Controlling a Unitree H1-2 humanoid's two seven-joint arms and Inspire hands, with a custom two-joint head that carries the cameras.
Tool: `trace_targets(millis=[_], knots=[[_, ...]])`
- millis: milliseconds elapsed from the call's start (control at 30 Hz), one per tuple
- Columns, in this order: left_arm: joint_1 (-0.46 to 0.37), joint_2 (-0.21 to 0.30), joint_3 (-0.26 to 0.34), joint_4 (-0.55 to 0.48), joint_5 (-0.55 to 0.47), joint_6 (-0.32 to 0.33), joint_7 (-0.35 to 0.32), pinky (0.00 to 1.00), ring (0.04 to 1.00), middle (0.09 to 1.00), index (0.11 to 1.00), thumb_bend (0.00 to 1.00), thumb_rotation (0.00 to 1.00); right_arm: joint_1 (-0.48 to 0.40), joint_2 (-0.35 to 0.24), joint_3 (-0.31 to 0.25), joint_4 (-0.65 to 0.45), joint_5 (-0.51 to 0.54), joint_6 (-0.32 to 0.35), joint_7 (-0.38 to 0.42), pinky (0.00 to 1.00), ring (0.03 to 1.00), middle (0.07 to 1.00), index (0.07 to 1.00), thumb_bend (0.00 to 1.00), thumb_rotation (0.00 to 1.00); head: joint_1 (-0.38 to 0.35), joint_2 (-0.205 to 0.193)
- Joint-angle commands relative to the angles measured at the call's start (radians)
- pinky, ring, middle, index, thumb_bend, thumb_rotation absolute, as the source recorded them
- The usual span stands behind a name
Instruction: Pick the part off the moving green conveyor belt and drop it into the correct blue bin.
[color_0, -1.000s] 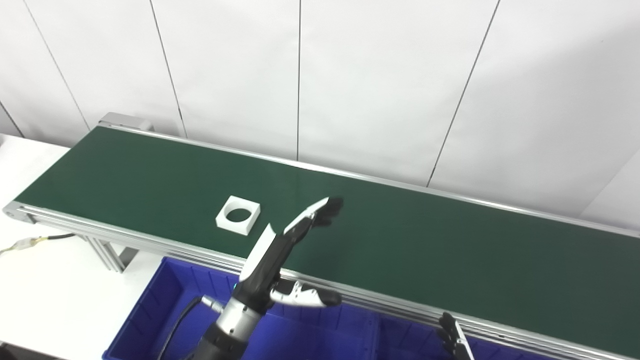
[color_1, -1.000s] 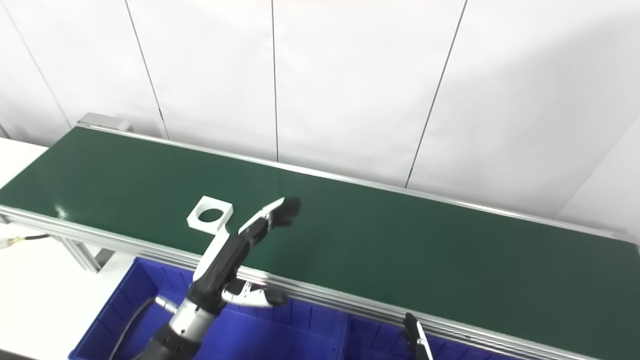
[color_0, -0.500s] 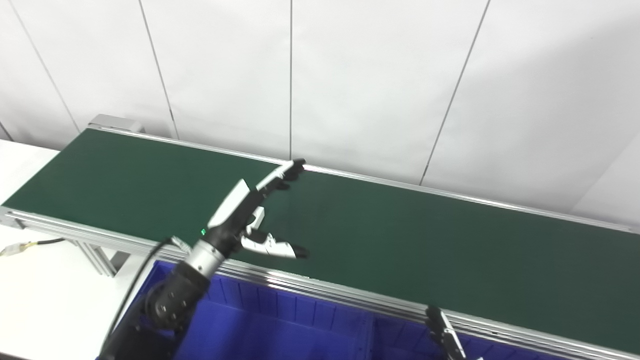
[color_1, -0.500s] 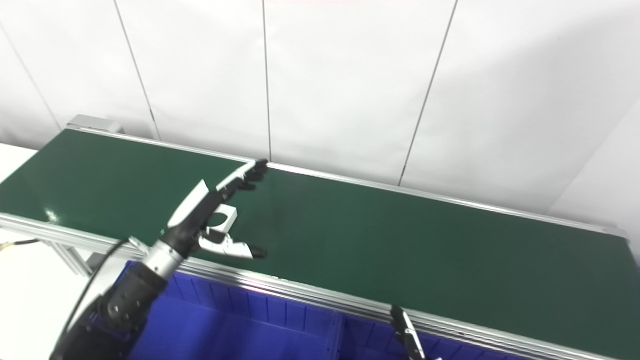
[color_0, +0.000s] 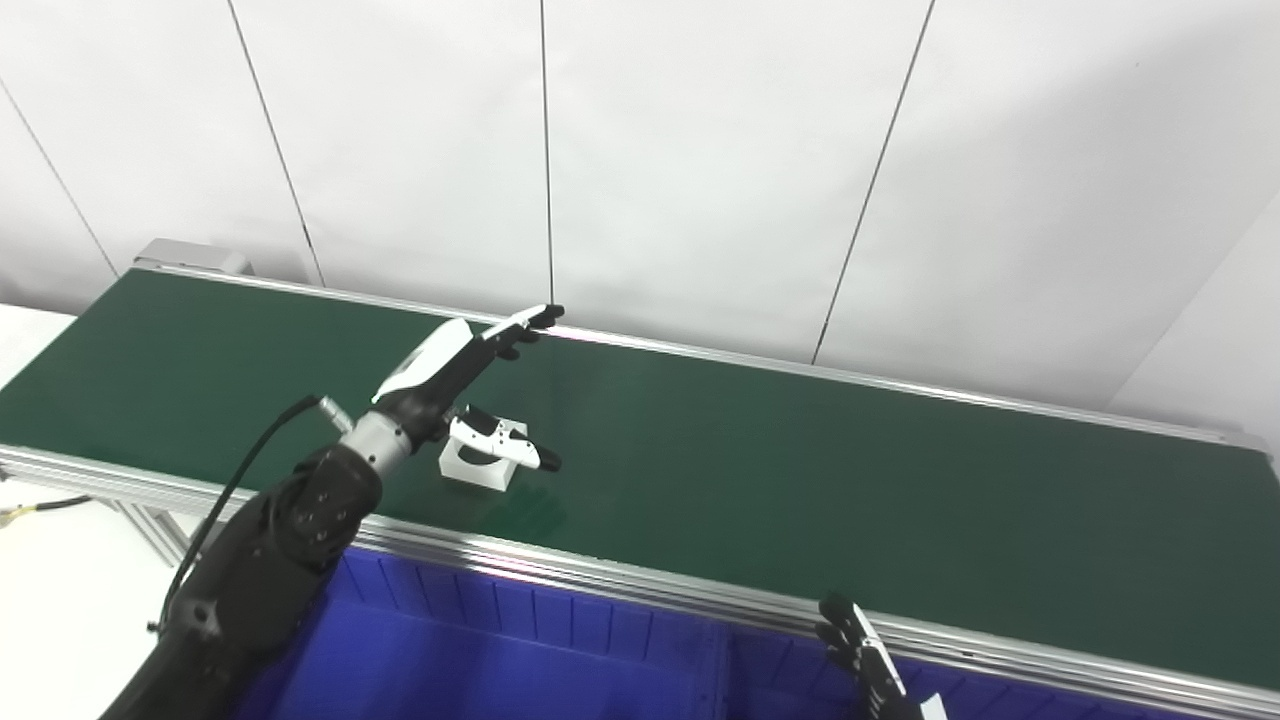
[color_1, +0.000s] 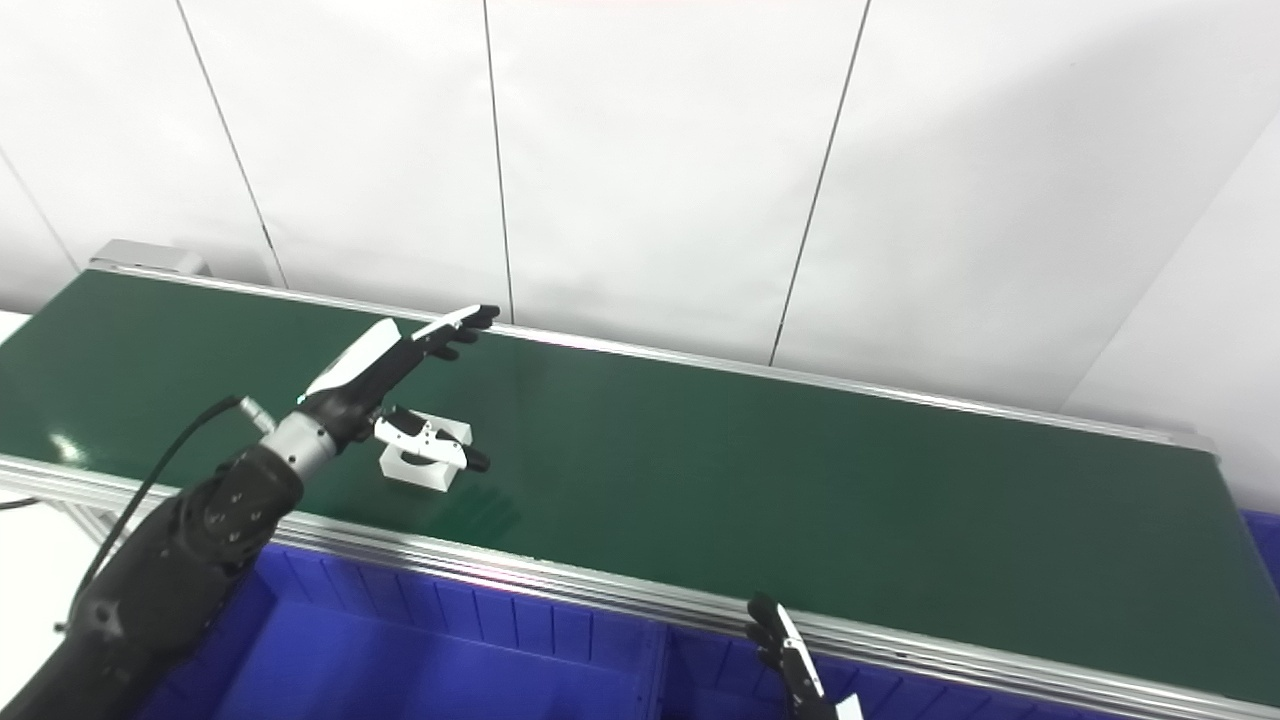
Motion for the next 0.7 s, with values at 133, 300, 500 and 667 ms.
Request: trace_targets(millis=[133,300,500,667], knots=[[-0.094,0.059,-0.047,0.032,0.076,0.001,-0.029,0.8,0.885,0.932,0.936,0.91,0.19,-0.01,0.002,0.0,-0.026,0.01,-0.062,-0.002,0.91,0.902,0.921,0.949,0.96,0.79,0.018,0.013],[-0.135,0.066,-0.096,0.083,0.139,0.024,-0.051,0.86,0.931,0.951,0.959,0.92,0.16,-0.011,-0.004,-0.007,-0.033,0.007,-0.06,-0.003,0.89,0.891,0.919,0.943,0.97,0.8,0.033,0.022],[-0.163,0.065,-0.145,0.137,0.186,0.032,-0.058,0.9,0.957,0.963,0.968,0.93,0.18,-0.014,-0.022,-0.003,-0.04,0.012,-0.071,-0.008,0.87,0.876,0.919,0.941,0.94,0.82,0.047,0.033],[-0.171,0.06,-0.174,0.171,0.222,0.035,-0.053,0.92,0.955,0.959,0.959,0.94,0.16,-0.009,-0.026,-0.005,-0.05,0.032,-0.068,0.003,0.88,0.875,0.918,0.943,0.93,0.82,0.056,0.034]])
